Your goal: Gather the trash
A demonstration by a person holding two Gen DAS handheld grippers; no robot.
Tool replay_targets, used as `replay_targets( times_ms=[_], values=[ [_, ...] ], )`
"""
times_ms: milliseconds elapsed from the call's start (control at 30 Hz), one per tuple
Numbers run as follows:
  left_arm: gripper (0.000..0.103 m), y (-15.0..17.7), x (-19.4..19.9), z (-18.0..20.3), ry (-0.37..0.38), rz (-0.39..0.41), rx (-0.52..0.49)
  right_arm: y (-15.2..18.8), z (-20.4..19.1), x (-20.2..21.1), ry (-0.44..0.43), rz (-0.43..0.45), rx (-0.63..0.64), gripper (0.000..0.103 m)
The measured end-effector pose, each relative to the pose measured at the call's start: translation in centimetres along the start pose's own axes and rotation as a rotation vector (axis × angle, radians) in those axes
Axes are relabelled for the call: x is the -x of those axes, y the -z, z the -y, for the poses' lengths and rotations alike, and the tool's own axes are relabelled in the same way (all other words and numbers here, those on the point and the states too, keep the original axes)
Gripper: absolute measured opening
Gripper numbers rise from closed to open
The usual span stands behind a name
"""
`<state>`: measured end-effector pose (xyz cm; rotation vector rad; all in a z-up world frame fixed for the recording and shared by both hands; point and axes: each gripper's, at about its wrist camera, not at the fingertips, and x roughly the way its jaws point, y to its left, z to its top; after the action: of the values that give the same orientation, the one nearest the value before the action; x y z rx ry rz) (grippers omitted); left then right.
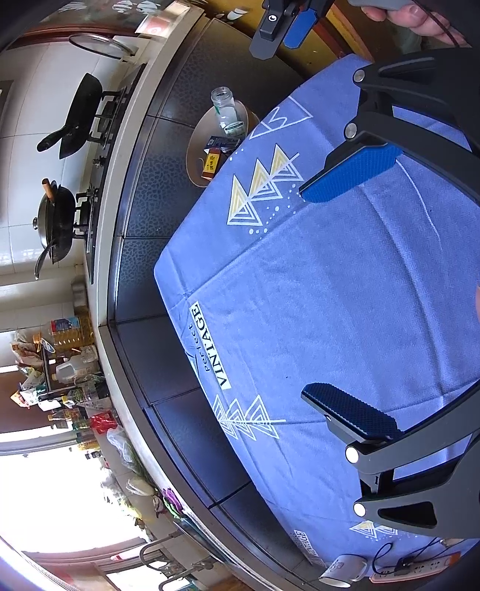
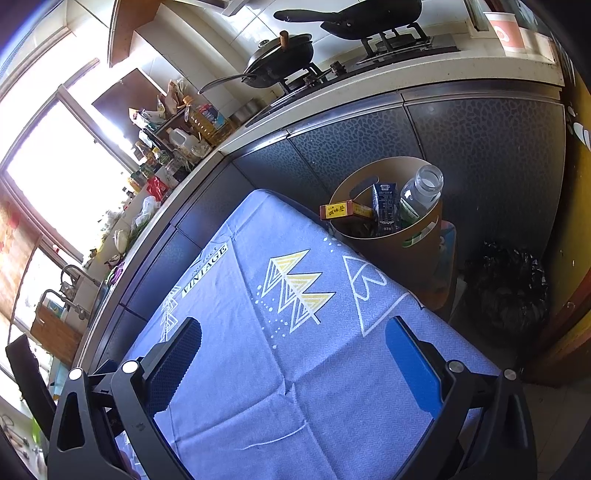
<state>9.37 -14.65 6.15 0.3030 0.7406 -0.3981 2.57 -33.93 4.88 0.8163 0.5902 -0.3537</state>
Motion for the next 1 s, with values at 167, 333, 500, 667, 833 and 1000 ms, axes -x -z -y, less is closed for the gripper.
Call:
replay_targets(
  times_ms=[167, 333, 500, 667, 833, 1000],
  values=[
    [0.097, 0.1, -0.19, 0.27, -0.002, -0.006, -0.013, 0.04, 0.1, -0.03, 0.001, -0.004, -0.002, 0.099],
    [0.097, 0.09, -0.33, 0.17, 0.0, -0.013, -0.01, 0.06, 0.12, -0.03, 0.002, -0.004, -0.004, 0.099],
    [0.097, 0.1, -0.35, 0.15, 0.002, -0.013, -0.013, 0.1, 0.2, -0.14, 0.003, -0.005, -0.005, 0.1],
    [0.097, 0.14, -0.35, 0.16, 0.002, -0.012, -0.012, 0.1, 0.2, -0.12, 0.003, -0.005, -0.005, 0.099],
    [0.097, 0.13, -0.32, 0.14, 0.0, -0.012, -0.015, 0.09, 0.19, -0.11, 0.002, -0.006, -0.006, 0.099],
    [0.097, 0.14, -0.27, 0.14, 0.001, -0.01, -0.016, 0.17, 0.29, -0.25, 0.003, -0.002, -0.002, 0.099]
  ],
)
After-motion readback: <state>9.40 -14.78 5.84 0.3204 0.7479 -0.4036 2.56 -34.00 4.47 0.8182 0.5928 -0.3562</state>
